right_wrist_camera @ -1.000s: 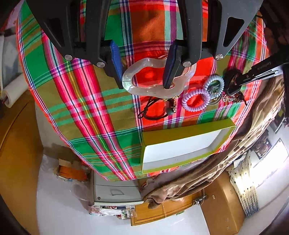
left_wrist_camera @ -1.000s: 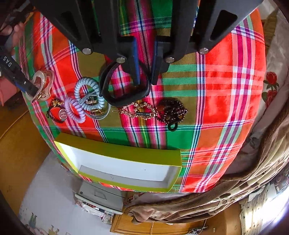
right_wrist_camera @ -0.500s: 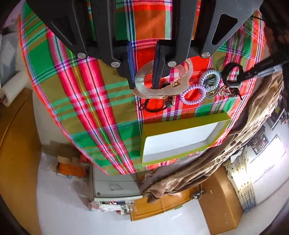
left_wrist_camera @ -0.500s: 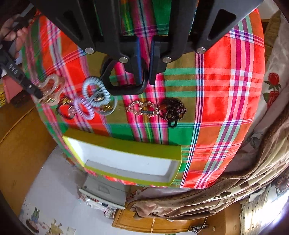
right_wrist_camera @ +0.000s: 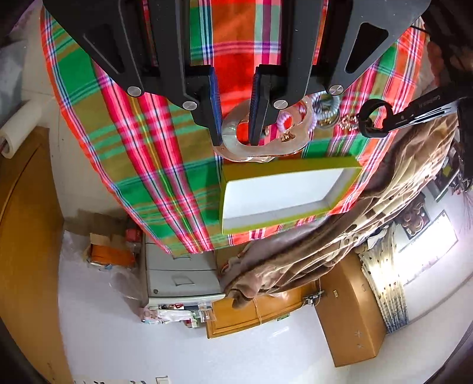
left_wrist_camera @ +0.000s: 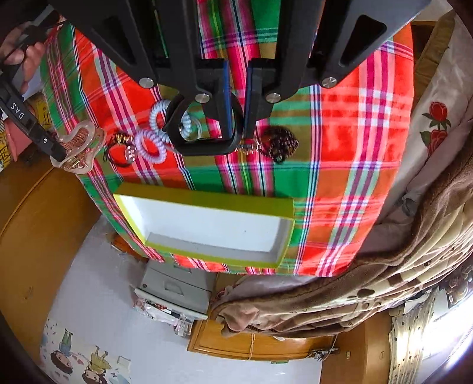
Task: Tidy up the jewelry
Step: 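Carry the watch band and claw clip with both tools over the yellow tray, then open both tools to drop band and clip into the tray, then withdraw, then grasp the black cord bracelet with the right tool while the left tool grasps the brown beaded bracelet, then carry both bracelets with both tools over the yellow tray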
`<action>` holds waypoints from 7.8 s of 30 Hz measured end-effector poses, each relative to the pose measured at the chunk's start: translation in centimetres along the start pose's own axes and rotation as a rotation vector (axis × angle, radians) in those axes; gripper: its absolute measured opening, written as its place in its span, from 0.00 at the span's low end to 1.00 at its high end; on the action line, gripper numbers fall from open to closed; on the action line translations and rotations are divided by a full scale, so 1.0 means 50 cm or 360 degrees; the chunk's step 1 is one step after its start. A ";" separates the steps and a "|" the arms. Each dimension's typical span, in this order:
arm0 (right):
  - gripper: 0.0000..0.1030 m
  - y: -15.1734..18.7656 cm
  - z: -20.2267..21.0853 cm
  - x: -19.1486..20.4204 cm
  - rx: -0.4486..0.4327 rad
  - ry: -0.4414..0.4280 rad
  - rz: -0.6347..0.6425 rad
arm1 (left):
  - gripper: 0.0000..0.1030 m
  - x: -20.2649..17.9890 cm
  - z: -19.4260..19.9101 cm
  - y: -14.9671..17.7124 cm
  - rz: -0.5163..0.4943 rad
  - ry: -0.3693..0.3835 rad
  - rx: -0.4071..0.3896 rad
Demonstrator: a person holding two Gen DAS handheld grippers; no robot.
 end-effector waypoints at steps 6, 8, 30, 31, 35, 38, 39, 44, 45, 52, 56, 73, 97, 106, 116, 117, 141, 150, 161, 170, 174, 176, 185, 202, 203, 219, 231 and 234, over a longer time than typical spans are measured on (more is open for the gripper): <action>0.17 -0.048 -0.036 0.007 -0.0030 -0.0012 -0.0005 | 0.08 0.007 -0.009 -0.047 0.0001 -0.0019 -0.0055; 0.17 -0.063 -0.050 0.009 -0.0034 -0.0017 -0.0002 | 0.08 0.012 -0.017 -0.066 0.0016 -0.0023 -0.0074; 0.17 -0.154 -0.316 -0.008 0.0173 0.0004 -0.0157 | 0.08 0.054 -0.219 -0.208 0.0142 -0.0011 -0.0013; 0.17 -0.154 -0.327 -0.009 0.0191 0.0003 -0.0169 | 0.08 0.054 -0.228 -0.210 0.0137 -0.0024 -0.0004; 0.17 -0.156 -0.369 -0.008 0.0253 0.0000 -0.0189 | 0.08 0.060 -0.266 -0.221 0.0143 -0.0027 0.0021; 0.17 -0.157 -0.392 -0.005 0.0287 -0.0002 -0.0205 | 0.08 0.064 -0.298 -0.228 0.0136 -0.0047 0.0044; 0.17 -0.156 -0.397 -0.003 0.0290 -0.0003 -0.0207 | 0.08 0.066 -0.307 -0.228 0.0139 -0.0055 0.0054; 0.17 -0.155 -0.429 -0.006 0.0352 0.0018 -0.0231 | 0.08 0.074 -0.340 -0.231 0.0147 -0.0043 0.0096; 0.17 -0.155 -0.434 -0.006 0.0359 0.0016 -0.0227 | 0.08 0.074 -0.346 -0.230 0.0147 -0.0045 0.0102; 0.18 -0.157 -0.451 -0.007 0.0416 0.0058 -0.0223 | 0.08 0.078 -0.380 -0.222 0.0158 -0.0056 0.0170; 0.19 -0.156 -0.457 -0.016 0.0449 0.0103 -0.0256 | 0.08 0.078 -0.389 -0.217 0.0161 -0.0056 0.0190; 0.21 -0.162 -0.464 -0.007 0.0447 0.0131 -0.0249 | 0.12 0.082 -0.390 -0.213 0.0179 -0.0078 0.0221; 0.41 -0.150 -0.277 0.035 0.0142 0.0007 -0.0066 | 0.42 0.071 -0.192 -0.183 0.0138 -0.0027 0.0040; 0.41 -0.086 -0.195 0.015 0.0088 -0.0048 -0.0042 | 0.47 0.090 -0.103 -0.117 0.0177 -0.0026 -0.0018; 0.44 0.000 -0.158 -0.040 0.0175 0.0036 -0.0041 | 0.52 0.128 -0.061 -0.018 0.0170 -0.0135 -0.0003; 0.44 0.008 -0.156 -0.043 0.0192 0.0046 -0.0034 | 0.52 0.132 -0.057 -0.010 0.0162 -0.0135 -0.0008; 0.42 0.077 -0.174 0.005 0.0292 0.0273 0.0243 | 0.59 0.155 -0.052 0.073 0.0192 -0.0093 0.0102; 0.08 0.074 -0.167 0.001 0.0274 0.0286 0.0246 | 0.59 0.153 -0.055 0.068 0.0187 -0.0113 0.0113; 0.06 0.020 -0.115 -0.014 0.0021 0.0244 0.0098 | 0.59 0.146 -0.065 0.053 0.0183 -0.0089 0.0107; 0.06 -0.016 -0.086 -0.015 -0.0093 0.0219 0.0050 | 0.59 0.124 -0.105 0.031 0.0134 -0.0072 0.0113; 0.06 -0.016 -0.091 -0.004 -0.0094 0.0193 0.0054 | 0.59 0.122 -0.119 0.025 0.0119 -0.0101 0.0107; 0.06 -0.016 -0.094 0.000 -0.0090 0.0179 0.0054 | 0.59 0.118 -0.125 0.023 0.0093 -0.0111 0.0110; 0.06 -0.016 -0.099 0.013 -0.0089 0.0149 0.0060 | 0.44 0.108 -0.135 0.015 0.0055 -0.0111 0.0096; 0.06 -0.021 -0.094 0.017 -0.0098 0.0125 0.0056 | 0.27 0.094 -0.126 0.005 0.0044 -0.0054 0.0064; 0.06 -0.023 -0.094 0.019 -0.0099 0.0121 0.0054 | 0.27 0.094 -0.124 0.003 0.0049 -0.0055 0.0058; 0.06 -0.083 -0.119 0.074 -0.0095 -0.0021 0.0111 | 0.27 0.087 -0.094 -0.081 0.0052 -0.0016 -0.0071; 0.06 -0.136 -0.247 0.138 0.0039 -0.0189 0.0142 | 0.27 0.056 -0.151 -0.154 0.0034 0.0073 -0.0083; 0.06 -0.140 -0.288 0.151 0.0095 -0.0221 0.0134 | 0.27 0.048 -0.173 -0.162 0.0040 0.0086 -0.0074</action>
Point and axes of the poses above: each gripper's, at about its wrist camera, not at the fingertips, and z roughly against the way its jaws point, x to its left, y to its underside, the point moved 2 cm from there along -z, roughly the way its jaws point, and after that the axes turned 12 degrees about -x, right-handed, at the moved point
